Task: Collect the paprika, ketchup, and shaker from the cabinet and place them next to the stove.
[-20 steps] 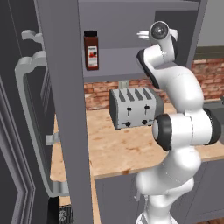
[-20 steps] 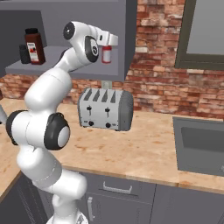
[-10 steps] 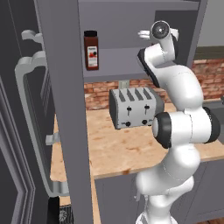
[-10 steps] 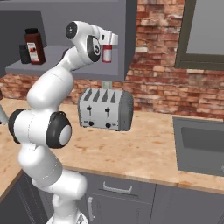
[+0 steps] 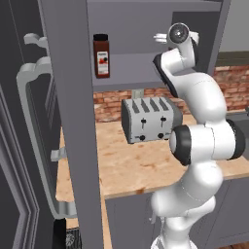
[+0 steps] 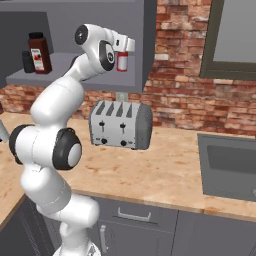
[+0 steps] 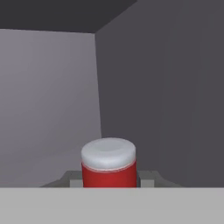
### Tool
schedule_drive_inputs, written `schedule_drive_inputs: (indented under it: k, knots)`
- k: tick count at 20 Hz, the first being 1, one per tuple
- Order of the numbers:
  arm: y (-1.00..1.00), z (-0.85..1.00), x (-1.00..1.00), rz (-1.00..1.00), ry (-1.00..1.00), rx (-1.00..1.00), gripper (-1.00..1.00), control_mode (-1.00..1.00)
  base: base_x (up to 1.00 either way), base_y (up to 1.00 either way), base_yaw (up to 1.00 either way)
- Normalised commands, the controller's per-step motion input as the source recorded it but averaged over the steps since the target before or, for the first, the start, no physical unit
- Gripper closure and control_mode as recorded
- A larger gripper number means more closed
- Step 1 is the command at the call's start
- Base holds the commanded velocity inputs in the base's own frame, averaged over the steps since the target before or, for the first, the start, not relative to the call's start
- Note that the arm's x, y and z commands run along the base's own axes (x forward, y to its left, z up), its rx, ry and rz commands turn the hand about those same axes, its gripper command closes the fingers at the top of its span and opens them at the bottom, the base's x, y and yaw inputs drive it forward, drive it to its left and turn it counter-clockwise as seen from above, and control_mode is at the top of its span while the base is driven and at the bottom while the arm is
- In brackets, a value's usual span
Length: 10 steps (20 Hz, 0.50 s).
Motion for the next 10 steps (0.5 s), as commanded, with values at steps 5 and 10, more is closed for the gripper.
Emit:
schedule_drive_inputs:
  k: [5,10]
  knots:
    - [0.00,0.00,-0.13,0.00,-0.05,0.00,1.00,-1.00,0.00,0.00,0.00]
    - [0.02,-0.05,-0.32,0.00,-0.11,0.00,1.00,-1.00,0.00,0.00,0.00]
